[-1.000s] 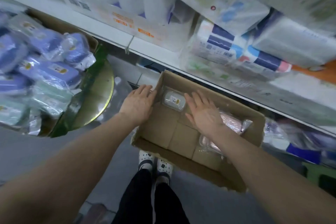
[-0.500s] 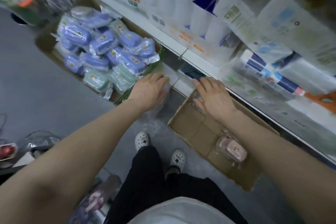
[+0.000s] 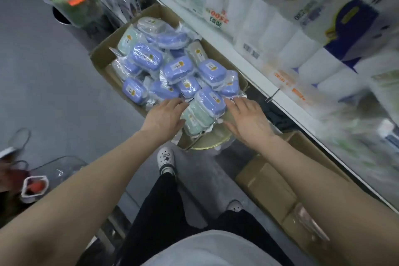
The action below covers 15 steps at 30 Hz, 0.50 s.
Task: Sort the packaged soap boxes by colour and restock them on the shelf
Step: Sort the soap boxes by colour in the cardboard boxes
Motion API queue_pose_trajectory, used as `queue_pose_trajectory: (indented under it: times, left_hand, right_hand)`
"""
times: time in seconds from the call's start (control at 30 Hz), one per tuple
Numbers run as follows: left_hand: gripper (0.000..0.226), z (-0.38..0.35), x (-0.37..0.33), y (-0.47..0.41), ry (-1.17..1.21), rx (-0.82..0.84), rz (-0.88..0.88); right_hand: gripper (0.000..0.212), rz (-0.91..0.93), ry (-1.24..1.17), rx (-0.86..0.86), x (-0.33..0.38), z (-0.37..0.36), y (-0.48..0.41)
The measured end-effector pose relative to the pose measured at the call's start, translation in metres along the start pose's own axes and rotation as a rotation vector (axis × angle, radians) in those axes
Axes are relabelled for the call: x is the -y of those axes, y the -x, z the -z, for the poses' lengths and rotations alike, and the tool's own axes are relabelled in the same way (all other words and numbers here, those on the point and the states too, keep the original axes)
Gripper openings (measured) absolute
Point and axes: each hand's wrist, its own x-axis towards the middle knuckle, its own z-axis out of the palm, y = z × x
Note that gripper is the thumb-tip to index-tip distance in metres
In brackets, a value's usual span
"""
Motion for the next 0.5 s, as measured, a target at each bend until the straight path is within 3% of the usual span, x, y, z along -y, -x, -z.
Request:
queue_pose_trajectory:
  times: [0.23, 0.5]
  left_hand:
    - [0.054, 0.001, 0.121, -0.052, -0.036, 0.057, -0.067]
    - [0.061, -0.013, 0.186, -0.114, -0.039, 0.096, -0.016]
  right_hand:
    - [0.063, -0.112, -0.078, 0.081, 0.039, -0.017, -0.112]
    - [0.062, -0.212, -0.18, 0.069, 0.025, -0.033, -0.214]
